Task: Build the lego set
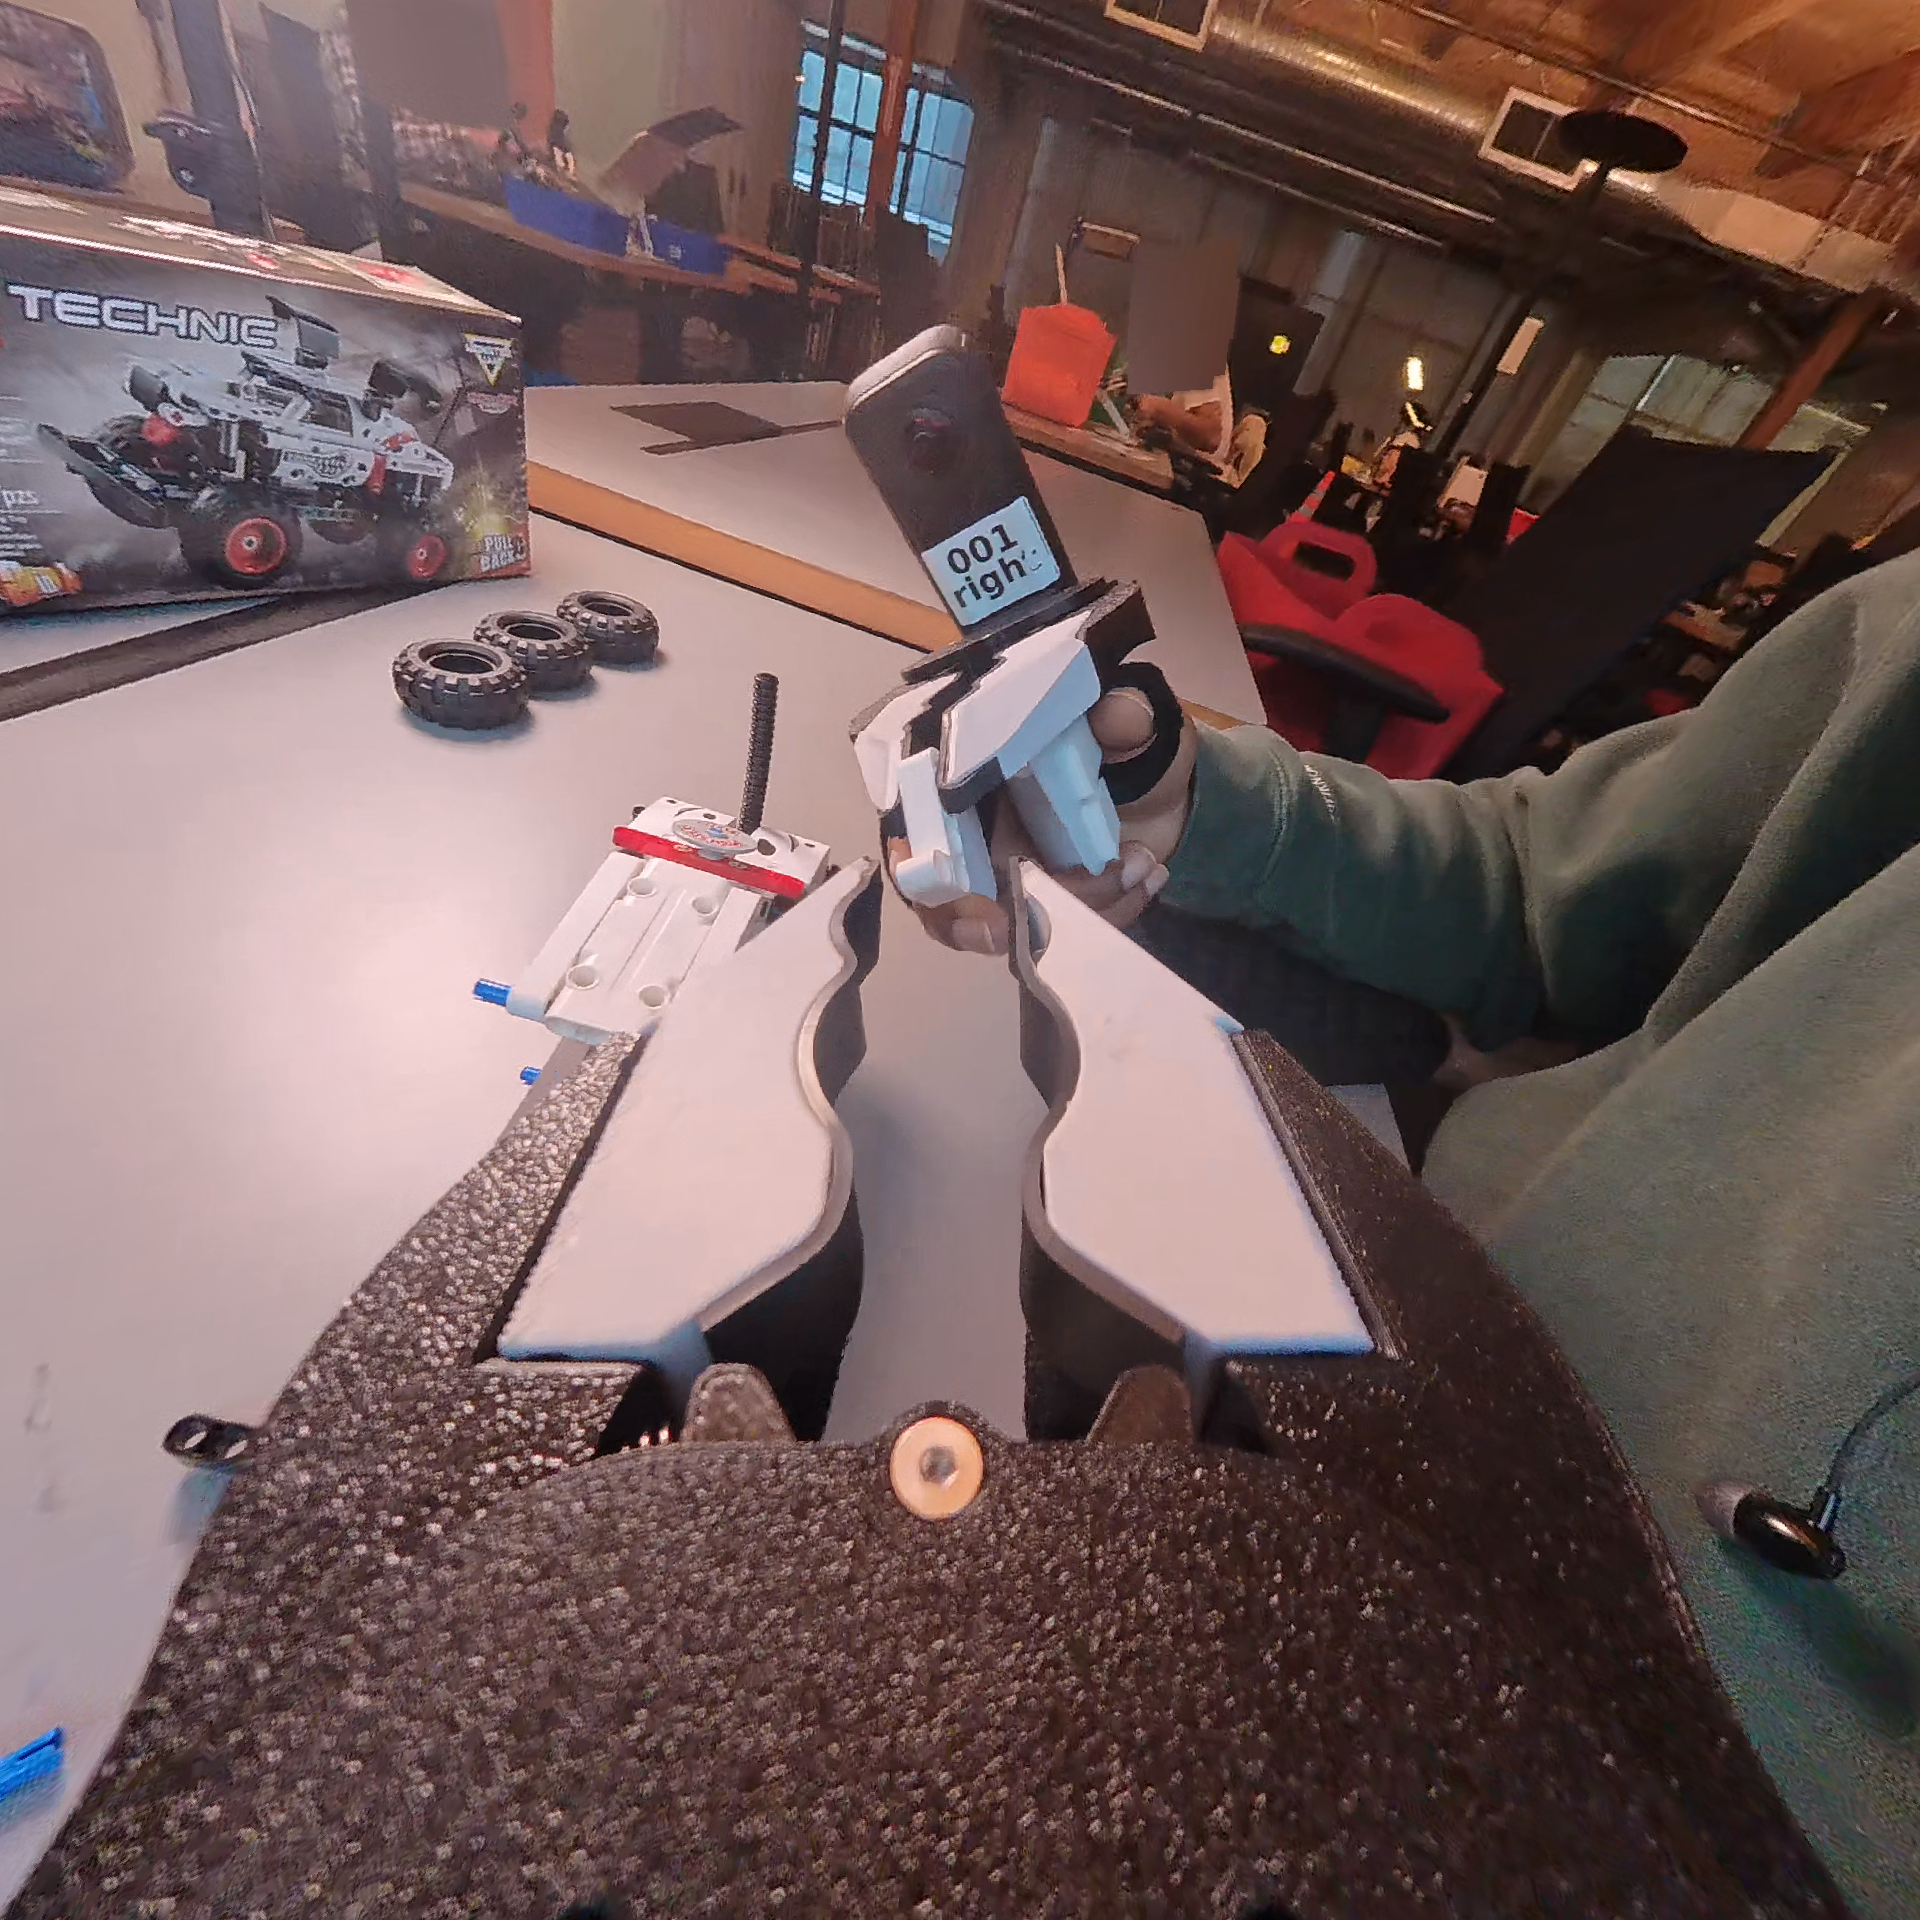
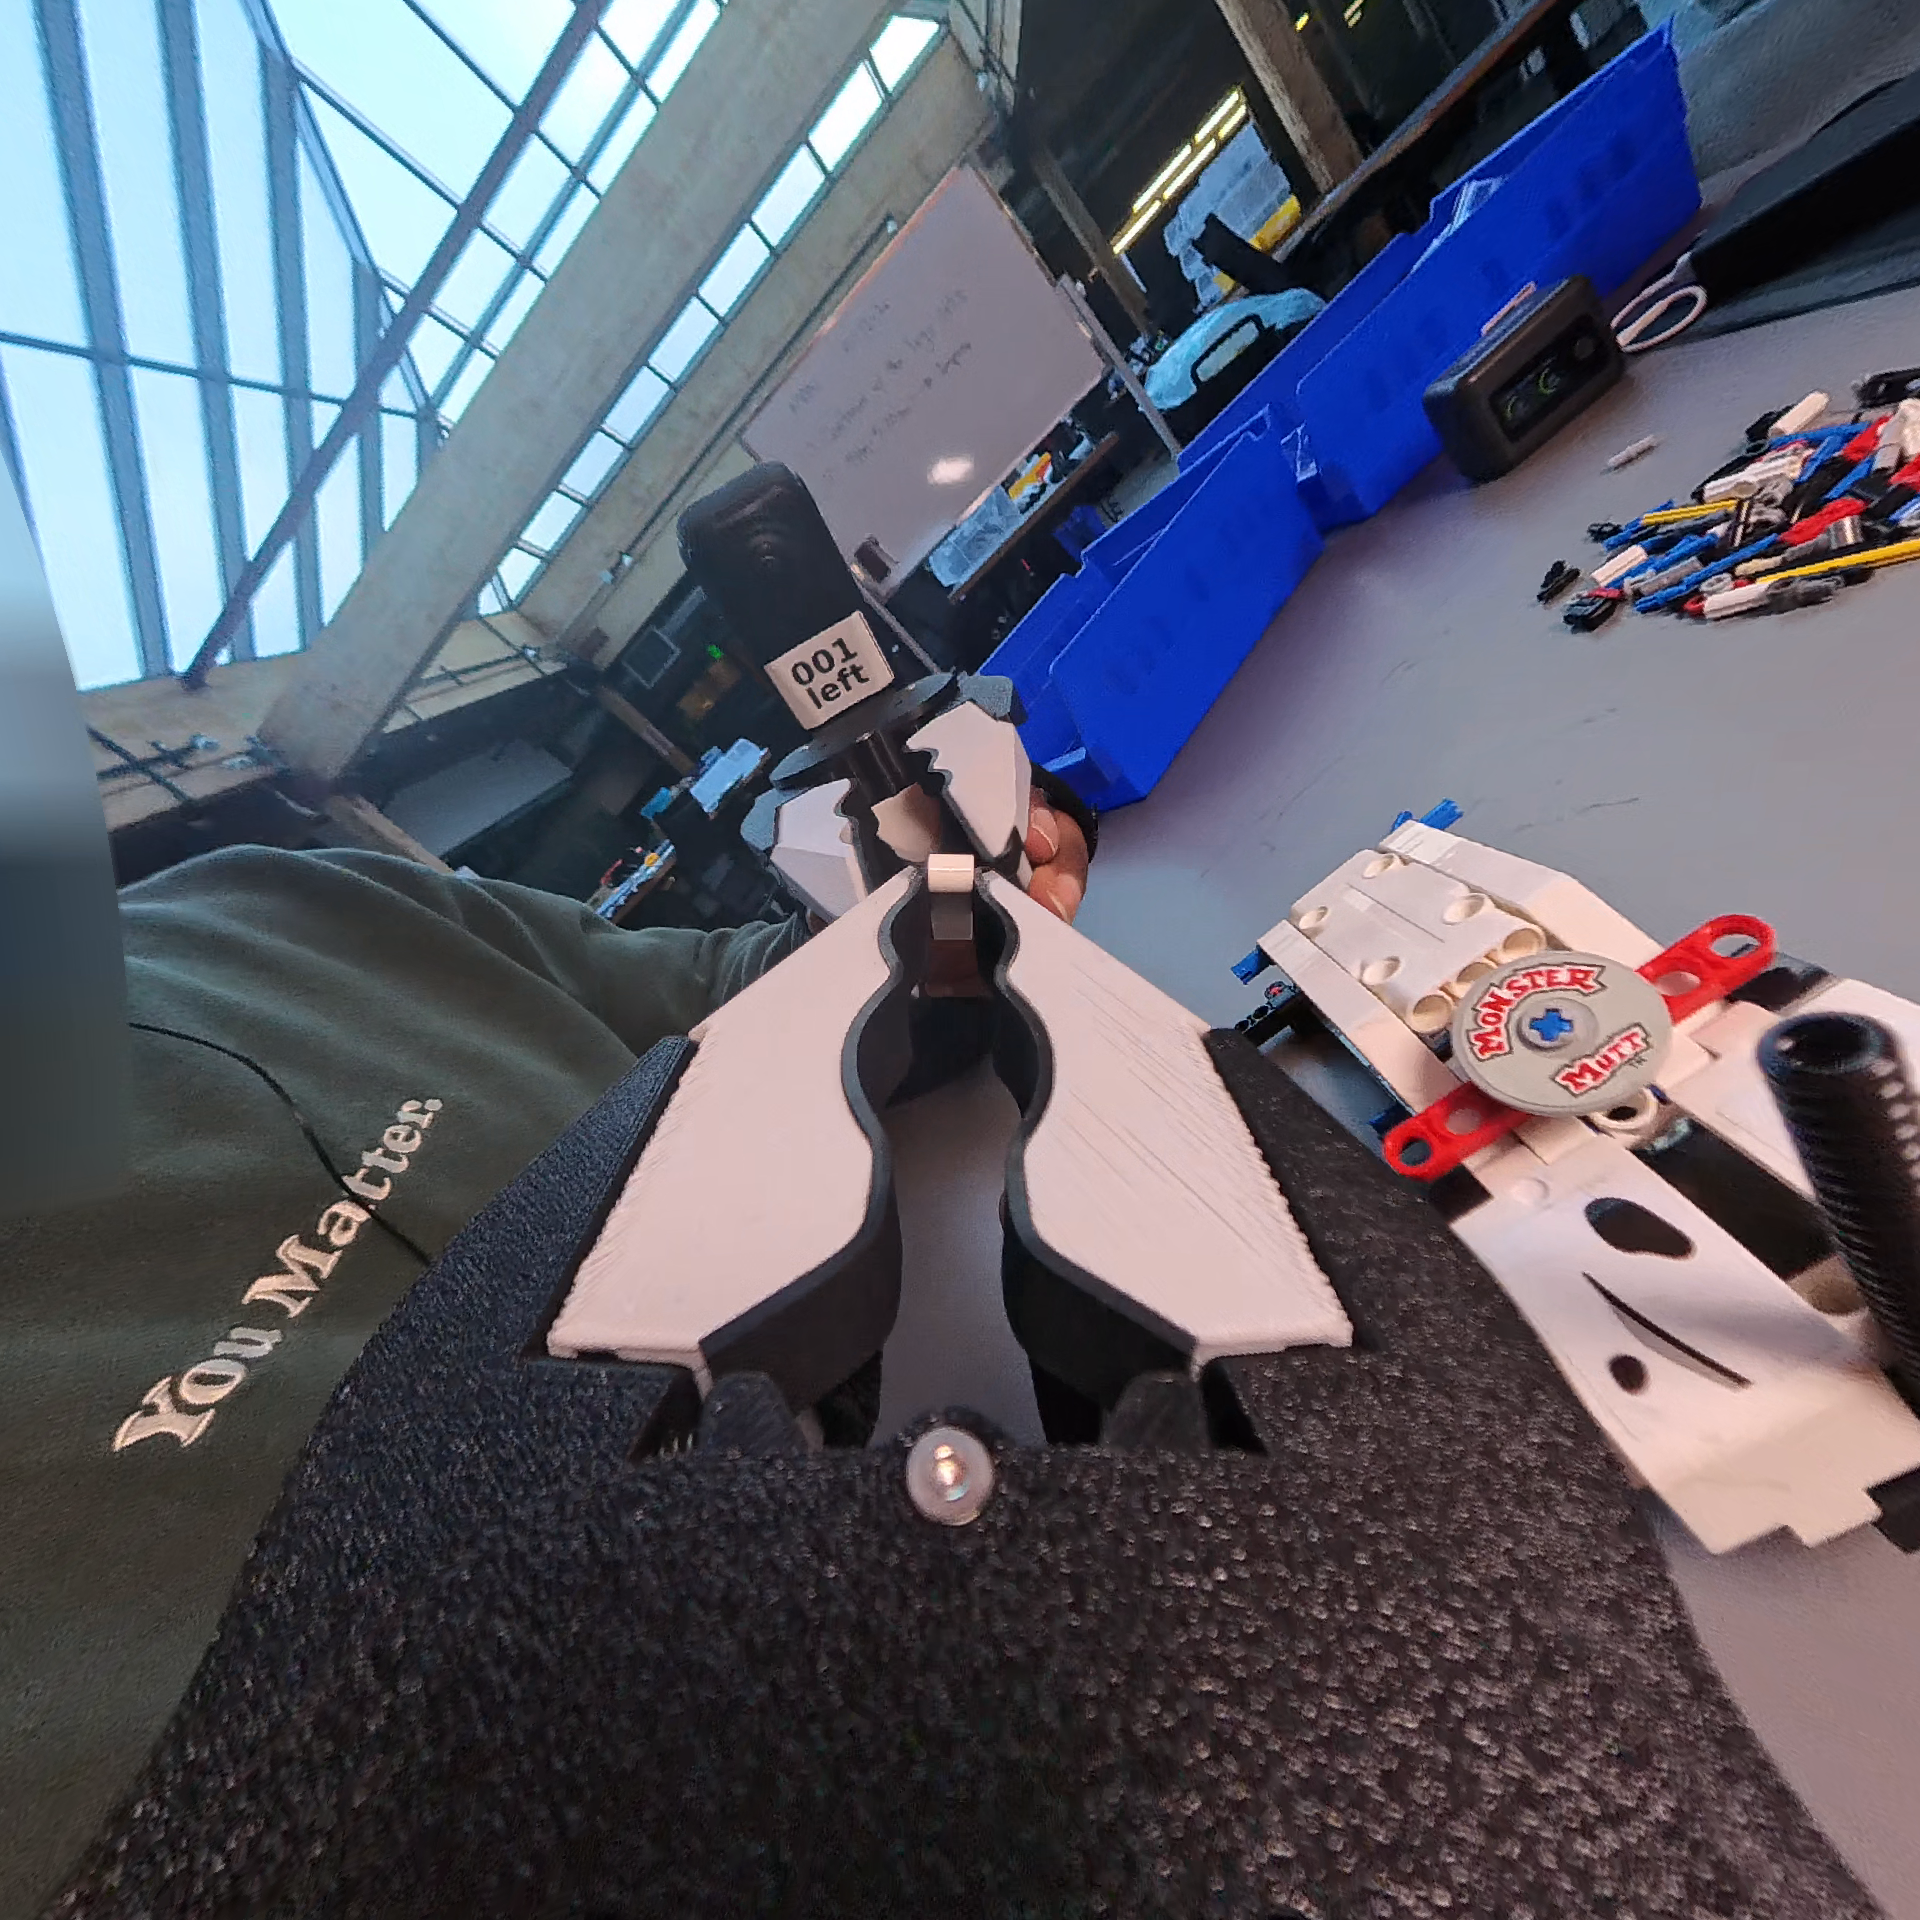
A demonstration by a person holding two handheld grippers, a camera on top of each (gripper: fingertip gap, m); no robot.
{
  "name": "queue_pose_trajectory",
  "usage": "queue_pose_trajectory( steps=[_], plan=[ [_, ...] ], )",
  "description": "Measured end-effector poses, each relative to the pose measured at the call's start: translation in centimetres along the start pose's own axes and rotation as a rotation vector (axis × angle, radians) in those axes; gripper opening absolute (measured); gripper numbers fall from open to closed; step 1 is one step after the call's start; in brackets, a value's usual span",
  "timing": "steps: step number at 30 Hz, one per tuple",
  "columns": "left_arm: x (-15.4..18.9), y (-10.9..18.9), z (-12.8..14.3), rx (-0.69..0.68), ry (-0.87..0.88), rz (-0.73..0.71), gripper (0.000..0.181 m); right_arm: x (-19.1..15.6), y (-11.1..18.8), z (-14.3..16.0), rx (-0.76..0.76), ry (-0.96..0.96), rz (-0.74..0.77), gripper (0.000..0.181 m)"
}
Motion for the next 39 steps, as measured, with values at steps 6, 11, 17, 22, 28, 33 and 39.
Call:
queue_pose_trajectory(
  steps=[6, 11, 17, 22, 28, 33, 39],
  plan=[
    [-1.0, 0.2, 0.8, -0.071, -0.155, -0.167, 0.014, 0.9, -0.8, 0.4, -0.013, 0.076, 0.128, 0.008],
    [-1.5, -0.3, 1.8, -0.197, -0.392, -0.329, 0.023, 1.6, -1.3, 0.2, 0.016, 0.142, 0.301, 0.008],
    [-2.7, -0.6, 2.9, -0.270, -0.443, -0.405, 0.009, 2.8, -2.3, 1.0, 0.025, 0.127, 0.466, 0.008],
    [-2.2, -0.1, 1.8, -0.112, -0.229, -0.254, 0.007, 0.5, -2.8, 0.4, 0.063, 0.276, 0.357, 0.024],
    [-1.2, 3.2, -2.5, 0.386, 0.340, 0.230, 0.007, -3.0, -1.6, -1.1, 0.154, 0.407, 0.148, 0.035],
    [-1.1, 4.1, -3.2, 0.547, 0.591, 0.440, 0.007, -2.5, -2.5, 0.2, 0.082, 0.808, 0.340, 0.032],
    [-0.6, 3.0, -2.3, 0.554, 0.691, 0.521, 0.007, -3.3, -3.7, 0.8, 0.102, 0.960, 0.393, 0.023]
  ],
)
Point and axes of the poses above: each gripper's, where its closed fingertips meet, y back along the fingers, z out of its underside, x = y × z across the jaws, the point moved 4 cm from there along y, back along the fingers, and after that the axes turned 5 degrees about -y, right-handed, at the moved point
